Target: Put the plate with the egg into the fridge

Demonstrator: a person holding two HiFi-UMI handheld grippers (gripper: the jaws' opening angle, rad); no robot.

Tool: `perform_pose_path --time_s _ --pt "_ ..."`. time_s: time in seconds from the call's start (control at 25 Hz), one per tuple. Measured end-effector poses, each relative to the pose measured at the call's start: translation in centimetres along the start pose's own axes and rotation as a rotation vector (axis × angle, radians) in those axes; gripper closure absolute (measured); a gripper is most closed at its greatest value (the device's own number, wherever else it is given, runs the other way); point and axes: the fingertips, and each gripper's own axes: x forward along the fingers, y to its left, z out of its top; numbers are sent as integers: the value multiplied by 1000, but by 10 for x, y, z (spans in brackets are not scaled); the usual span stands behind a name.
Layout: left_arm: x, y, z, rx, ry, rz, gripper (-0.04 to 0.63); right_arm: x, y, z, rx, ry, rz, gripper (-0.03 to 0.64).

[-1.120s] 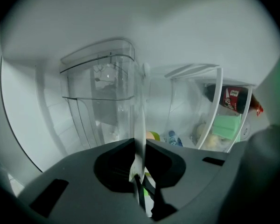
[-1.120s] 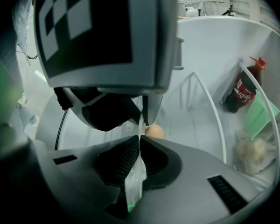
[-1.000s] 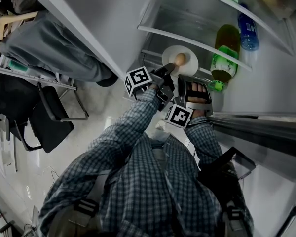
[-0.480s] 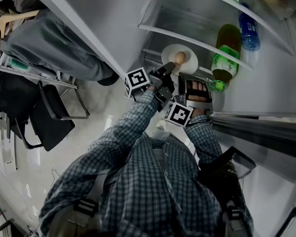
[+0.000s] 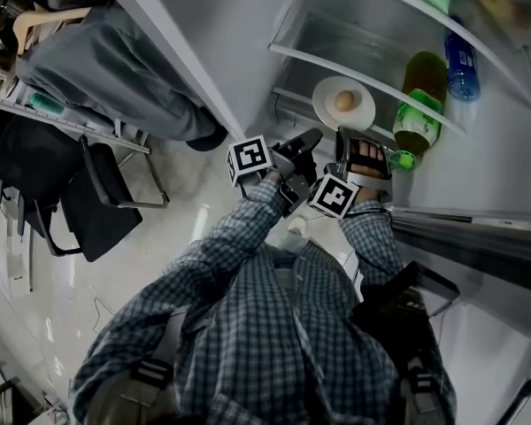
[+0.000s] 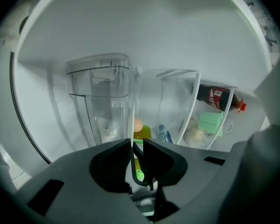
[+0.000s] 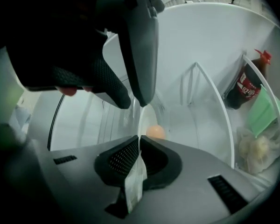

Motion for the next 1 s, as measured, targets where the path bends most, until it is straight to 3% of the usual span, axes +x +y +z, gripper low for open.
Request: perform_pose_path --time_s 0.24,0.6,0.84,1.0 --pt "-24 5 -3 -33 -20 -1 528 9 -3 -1 16 -2 -3 598" --pt "-39 8 -7 41 -8 29 528 5 -2 -5 100 -11 31 560" --pt "-44 11 -11 181 35 111 529 -19 -5 -8 290 -24 55 560" --pt "-44 2 -17 296 80 120 531 -40 -7 -7 453 -43 87 560"
